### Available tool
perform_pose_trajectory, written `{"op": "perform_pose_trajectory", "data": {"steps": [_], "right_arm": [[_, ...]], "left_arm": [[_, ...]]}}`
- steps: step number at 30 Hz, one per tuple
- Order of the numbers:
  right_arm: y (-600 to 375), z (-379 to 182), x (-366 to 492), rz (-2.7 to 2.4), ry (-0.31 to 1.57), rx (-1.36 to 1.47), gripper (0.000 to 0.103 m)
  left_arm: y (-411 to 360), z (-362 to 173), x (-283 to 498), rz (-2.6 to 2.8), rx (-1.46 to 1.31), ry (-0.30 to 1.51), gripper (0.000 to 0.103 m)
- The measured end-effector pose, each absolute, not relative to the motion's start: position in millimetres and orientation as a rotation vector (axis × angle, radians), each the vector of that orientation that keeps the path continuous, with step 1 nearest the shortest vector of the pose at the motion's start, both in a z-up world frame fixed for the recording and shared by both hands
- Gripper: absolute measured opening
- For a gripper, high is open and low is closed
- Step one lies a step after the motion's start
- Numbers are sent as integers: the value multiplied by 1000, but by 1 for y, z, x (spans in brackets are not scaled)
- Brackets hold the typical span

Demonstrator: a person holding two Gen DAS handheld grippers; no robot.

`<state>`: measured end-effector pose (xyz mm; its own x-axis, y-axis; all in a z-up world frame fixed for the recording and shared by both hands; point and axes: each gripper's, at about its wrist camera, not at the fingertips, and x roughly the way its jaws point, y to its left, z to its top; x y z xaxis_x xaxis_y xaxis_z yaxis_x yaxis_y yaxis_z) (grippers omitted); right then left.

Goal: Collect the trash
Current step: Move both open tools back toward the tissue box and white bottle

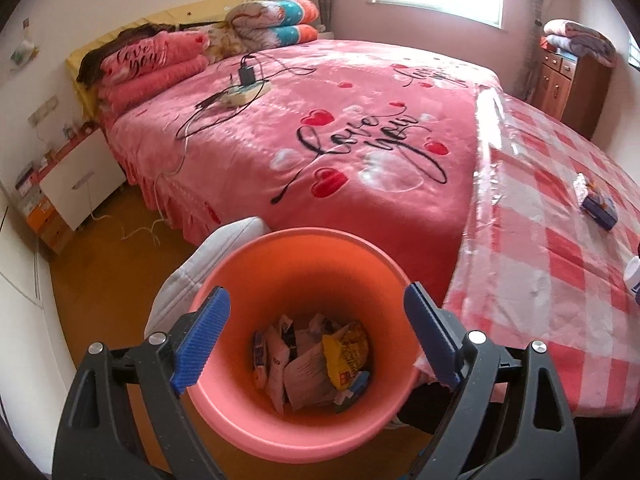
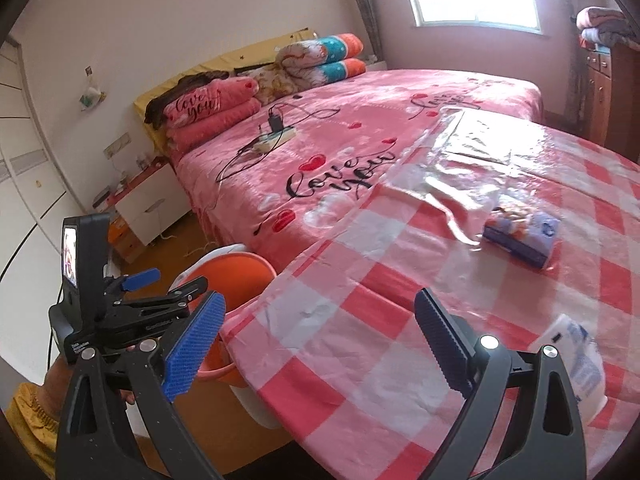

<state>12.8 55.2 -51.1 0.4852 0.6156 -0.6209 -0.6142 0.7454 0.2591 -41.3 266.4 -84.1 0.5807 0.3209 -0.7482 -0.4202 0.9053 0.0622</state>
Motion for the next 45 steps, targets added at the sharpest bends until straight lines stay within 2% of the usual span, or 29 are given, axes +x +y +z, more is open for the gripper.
{"op": "perform_pose_trajectory", "data": {"steps": [20,45], "right_arm": [[14,-44,6,696,662,27,94],[-42,-47,17,610,640,110,95]], "left_arm": [[216,-58,-29,409,10,808,90],[152,-52,-10,340,139,805,94]]}}
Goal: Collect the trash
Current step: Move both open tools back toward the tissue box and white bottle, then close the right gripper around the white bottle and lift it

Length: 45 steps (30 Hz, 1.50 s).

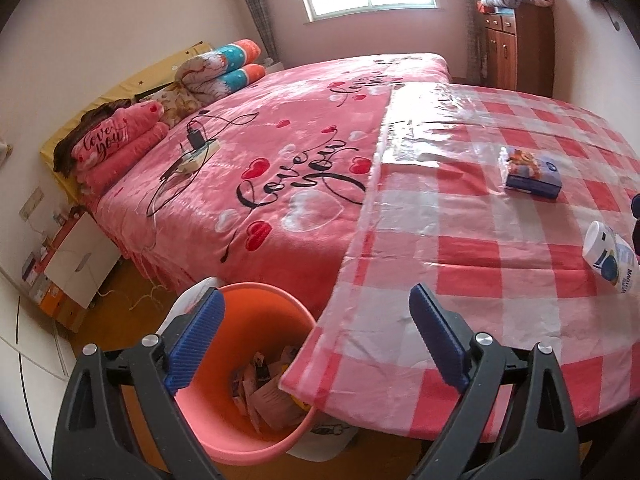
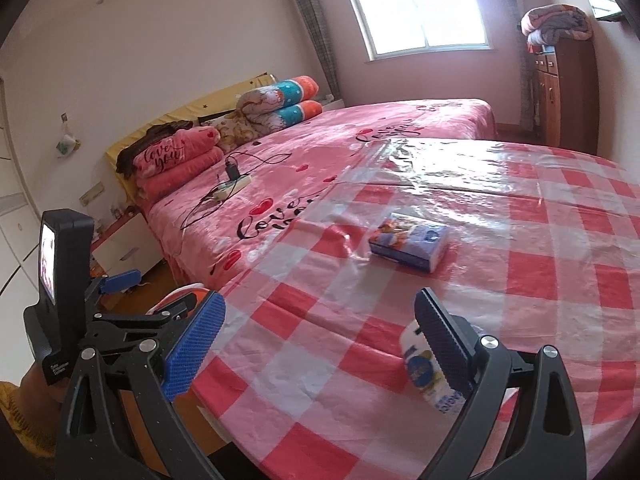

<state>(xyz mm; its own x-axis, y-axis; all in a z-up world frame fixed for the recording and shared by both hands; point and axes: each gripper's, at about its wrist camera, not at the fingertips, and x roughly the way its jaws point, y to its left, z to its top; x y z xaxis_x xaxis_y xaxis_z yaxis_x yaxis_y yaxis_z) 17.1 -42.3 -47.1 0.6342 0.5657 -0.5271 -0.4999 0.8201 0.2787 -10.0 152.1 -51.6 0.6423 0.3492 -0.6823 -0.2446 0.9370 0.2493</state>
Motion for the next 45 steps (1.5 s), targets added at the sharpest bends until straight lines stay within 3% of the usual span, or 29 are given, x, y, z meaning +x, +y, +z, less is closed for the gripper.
{"op": "perform_pose_trajectory", "data": {"steps": [37,45], "right_arm": [[-121,-62,52,460,654,249,96],[-119,-80,63,454,747,175,96]], "left_arm": [[79,-67,9,183,219,857,94],[76,-67,10,179,219,858,94]]}}
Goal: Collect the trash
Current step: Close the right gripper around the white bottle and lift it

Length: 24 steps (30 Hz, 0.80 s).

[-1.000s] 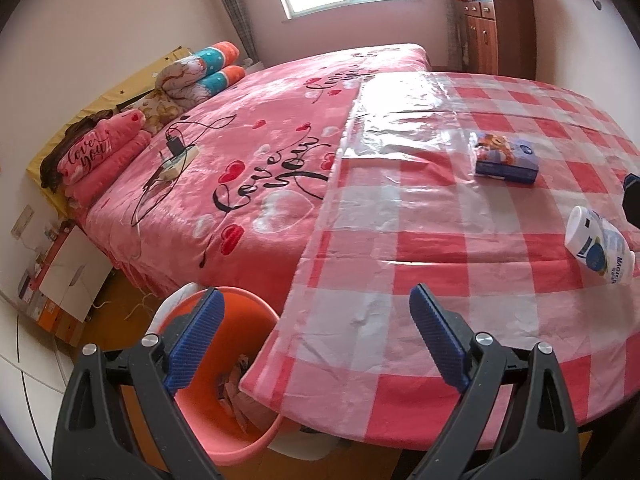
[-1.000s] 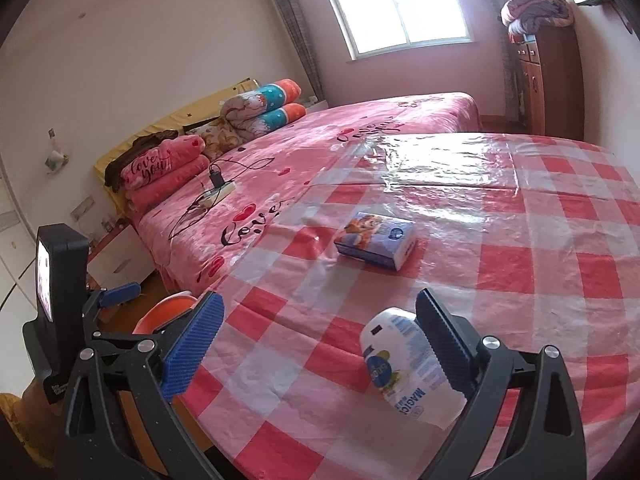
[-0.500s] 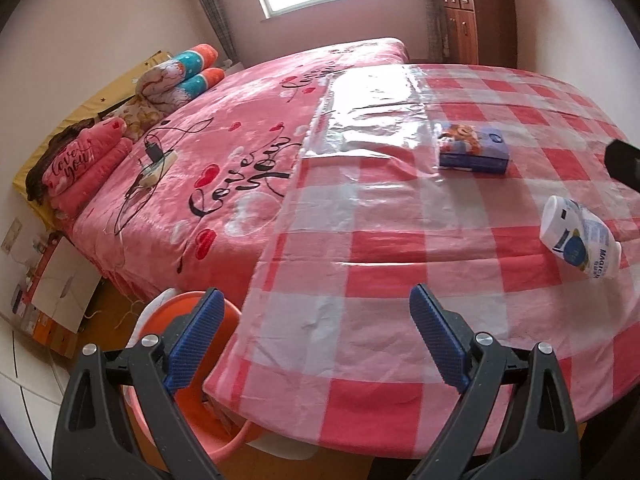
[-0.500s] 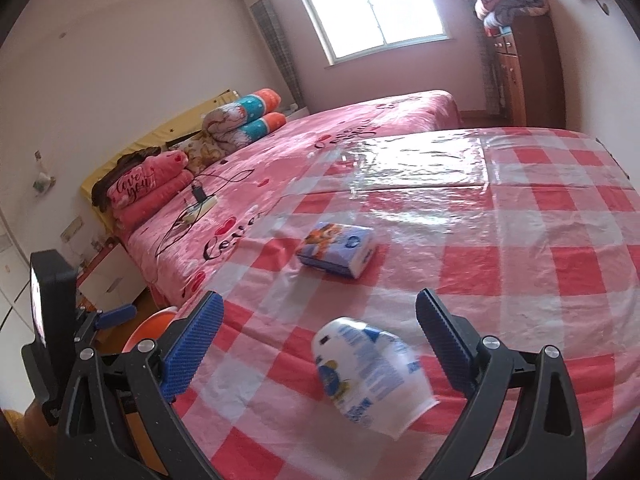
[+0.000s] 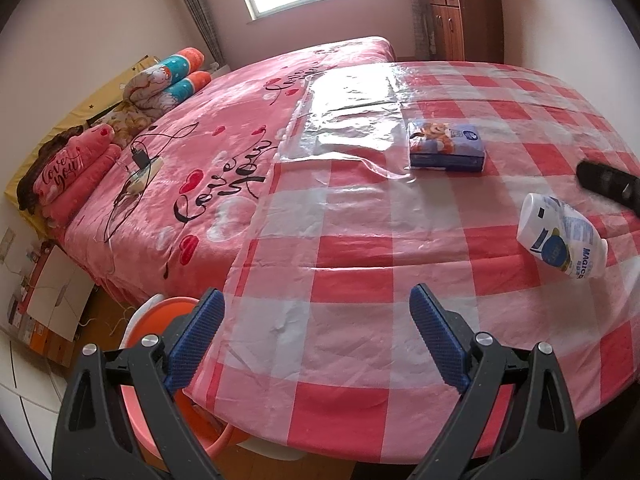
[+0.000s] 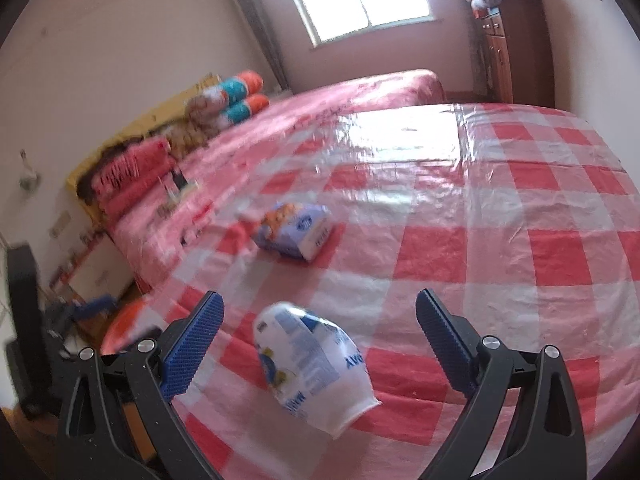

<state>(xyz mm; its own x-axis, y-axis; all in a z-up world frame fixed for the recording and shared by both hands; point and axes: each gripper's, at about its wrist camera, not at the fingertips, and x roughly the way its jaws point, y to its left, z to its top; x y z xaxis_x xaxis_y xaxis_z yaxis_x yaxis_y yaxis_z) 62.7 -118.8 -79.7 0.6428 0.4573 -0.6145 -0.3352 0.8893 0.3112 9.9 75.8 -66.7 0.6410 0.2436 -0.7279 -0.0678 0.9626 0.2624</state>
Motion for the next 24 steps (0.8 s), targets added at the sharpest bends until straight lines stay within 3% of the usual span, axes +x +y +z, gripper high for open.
{"op": "perform_pose_trajectory", "data": {"steps": [10,20,21,23,24], "right_arm": [[-92,-106,68,449,864,32,96],[-81,-108,68,458,860,-37,95],[-80,-108,68,459,862,-43,94],[-77,-109,68,451,868,-73,81],[-76,-109,68,448,872,-84,80]], "left_arm": [[74,-69,13,176,216,868,94],[76,-75,15,174,201,882,94],[75,-76,16,173,200,883,94],[74,-77,17,169,202,886,94],[74,-78,17,167,204,886,94]]}}
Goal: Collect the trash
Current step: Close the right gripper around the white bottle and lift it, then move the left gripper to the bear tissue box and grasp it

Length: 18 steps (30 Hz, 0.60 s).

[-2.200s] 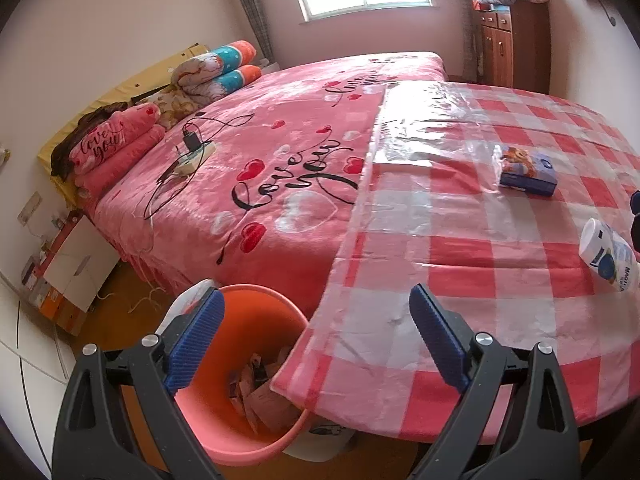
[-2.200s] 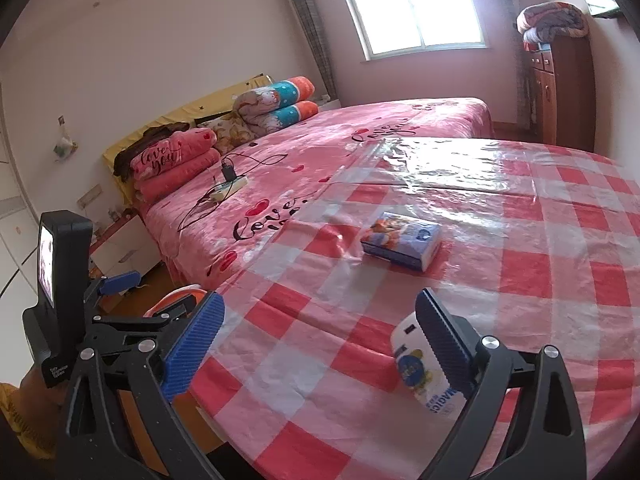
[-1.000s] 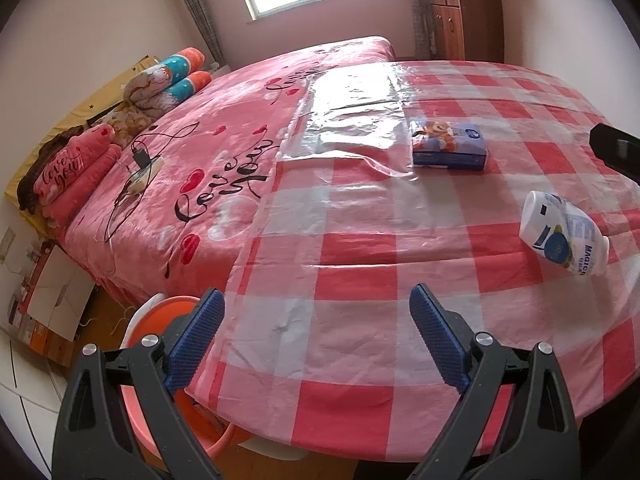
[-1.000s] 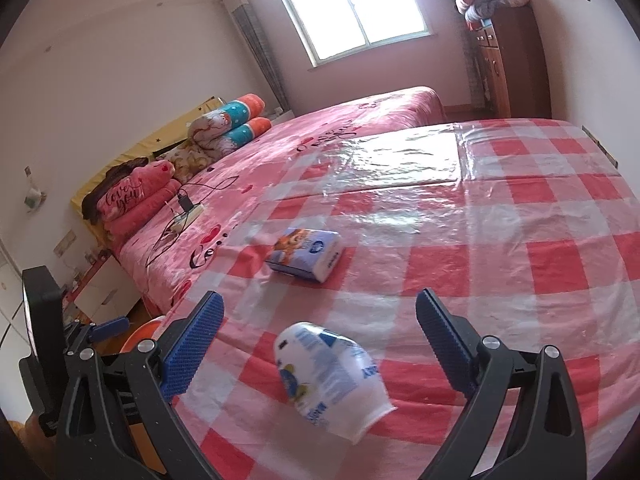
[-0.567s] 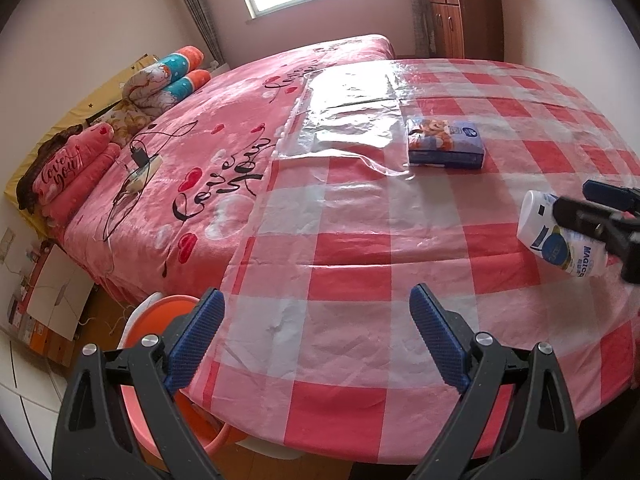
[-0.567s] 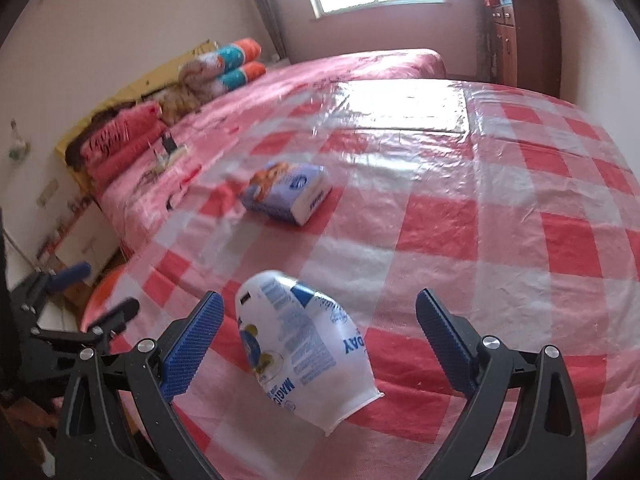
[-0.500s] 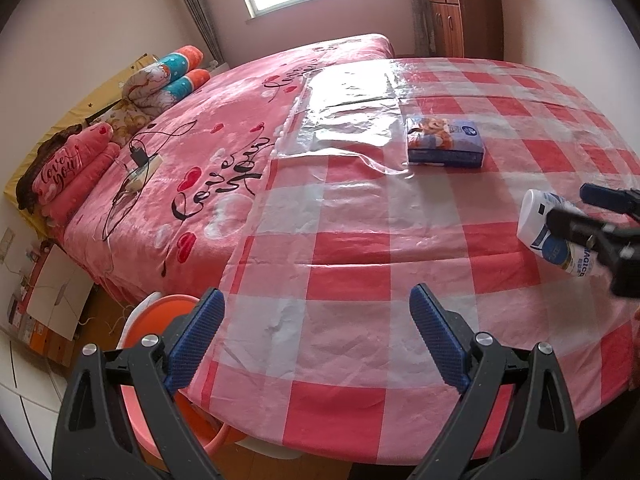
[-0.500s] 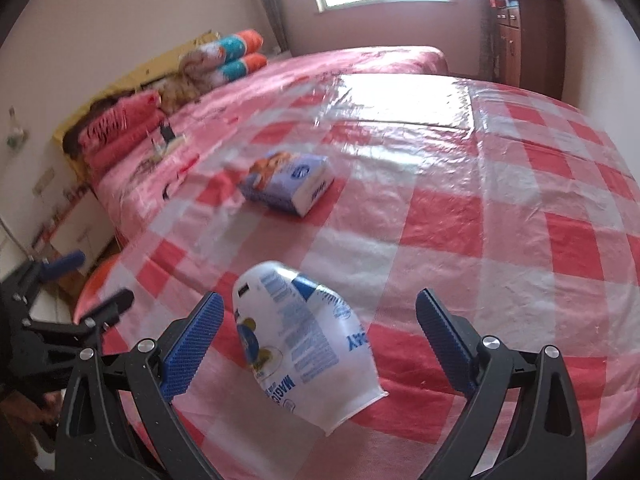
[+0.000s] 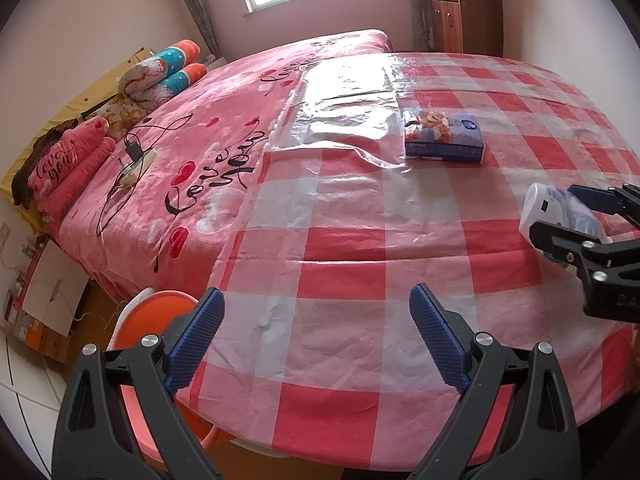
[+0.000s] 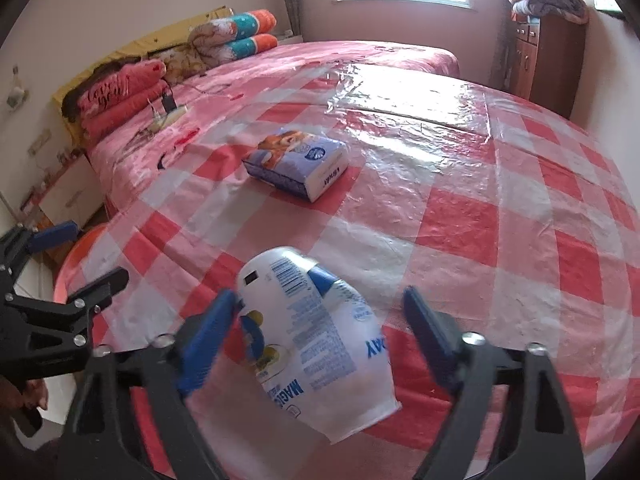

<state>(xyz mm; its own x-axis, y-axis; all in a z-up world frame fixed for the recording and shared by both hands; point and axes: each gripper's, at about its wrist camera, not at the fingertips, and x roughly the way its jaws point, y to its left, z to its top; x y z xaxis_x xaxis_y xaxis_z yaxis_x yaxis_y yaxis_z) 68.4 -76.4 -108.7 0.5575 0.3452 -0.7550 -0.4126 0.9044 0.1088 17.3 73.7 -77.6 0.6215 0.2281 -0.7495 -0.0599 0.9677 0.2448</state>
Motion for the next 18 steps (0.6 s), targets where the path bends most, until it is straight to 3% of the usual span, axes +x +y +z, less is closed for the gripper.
{"op": "perform_pose_trajectory", "data": {"steps": [4,8,18], "right_arm": [[-72,-109,66,432,867,-143,75],[-72,-110,67,416,859,-171,58],[-119,-107,88,396,857,23,57]], "left_arm": [[71,-79,20,161,203,887,94],[67,-78,23,153,198,885,94],[48,-73,38,94,188,868,94]]}}
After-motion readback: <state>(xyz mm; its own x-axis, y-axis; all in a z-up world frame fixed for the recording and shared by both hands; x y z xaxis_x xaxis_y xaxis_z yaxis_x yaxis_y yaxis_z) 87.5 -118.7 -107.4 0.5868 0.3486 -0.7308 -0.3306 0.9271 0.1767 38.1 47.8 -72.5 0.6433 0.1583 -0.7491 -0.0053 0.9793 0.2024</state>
